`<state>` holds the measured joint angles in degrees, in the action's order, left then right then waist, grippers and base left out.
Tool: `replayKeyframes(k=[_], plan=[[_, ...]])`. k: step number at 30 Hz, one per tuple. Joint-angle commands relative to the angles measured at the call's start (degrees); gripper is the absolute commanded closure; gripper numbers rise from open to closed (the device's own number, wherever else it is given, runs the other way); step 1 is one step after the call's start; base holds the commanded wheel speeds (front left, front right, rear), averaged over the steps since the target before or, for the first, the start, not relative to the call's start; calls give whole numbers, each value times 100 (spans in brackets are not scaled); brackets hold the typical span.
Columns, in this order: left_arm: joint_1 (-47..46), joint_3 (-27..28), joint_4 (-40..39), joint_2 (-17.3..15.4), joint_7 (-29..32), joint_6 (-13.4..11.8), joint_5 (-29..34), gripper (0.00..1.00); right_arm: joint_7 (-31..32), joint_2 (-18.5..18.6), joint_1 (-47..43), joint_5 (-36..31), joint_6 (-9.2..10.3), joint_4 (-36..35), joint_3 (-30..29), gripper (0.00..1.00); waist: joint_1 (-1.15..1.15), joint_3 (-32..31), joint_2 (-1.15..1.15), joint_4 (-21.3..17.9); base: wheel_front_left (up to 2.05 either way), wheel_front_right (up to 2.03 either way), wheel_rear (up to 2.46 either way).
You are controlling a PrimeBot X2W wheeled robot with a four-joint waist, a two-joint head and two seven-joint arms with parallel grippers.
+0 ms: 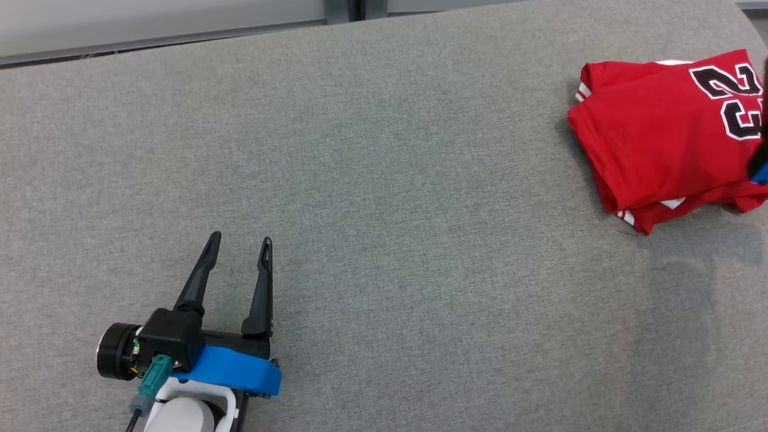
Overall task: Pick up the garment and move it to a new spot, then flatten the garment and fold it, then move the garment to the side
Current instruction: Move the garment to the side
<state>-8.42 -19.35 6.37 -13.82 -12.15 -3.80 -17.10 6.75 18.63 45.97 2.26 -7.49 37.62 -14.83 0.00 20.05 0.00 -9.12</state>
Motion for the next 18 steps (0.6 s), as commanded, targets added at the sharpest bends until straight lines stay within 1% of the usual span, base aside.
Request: replayKeyframes(k=[1,9,12,14,16,18], plan=[[-20,34,4,-28,-20,-31,-32,0,-84,-53,-64,28,-1,-4,85,0,0,-57,0,-29,0,0,0],[79,238,148,38,-133,-127,-221,0,-753,-403,-293,128,-1,-104,863,0,0,-584,0,-5,0,0,0],[154,327,242,97,-177,-145,-355,0,-1047,-662,-528,61,-1,-110,1070,0,0,-843,0,35,0,0,0],[228,360,328,139,-208,-142,-437,0,-1288,-847,-712,79,-1,-139,1132,0,0,-1010,0,88,0,0,0],[321,448,401,252,-226,-164,-563,0,-1553,-1007,-982,-11,-1,-153,1206,0,0,-1186,0,158,0,0,0],[404,493,480,266,-253,-177,-610,0,-1762,-1212,-1284,-8,-1,-173,1209,0,0,-1331,0,238,0,0,0]])
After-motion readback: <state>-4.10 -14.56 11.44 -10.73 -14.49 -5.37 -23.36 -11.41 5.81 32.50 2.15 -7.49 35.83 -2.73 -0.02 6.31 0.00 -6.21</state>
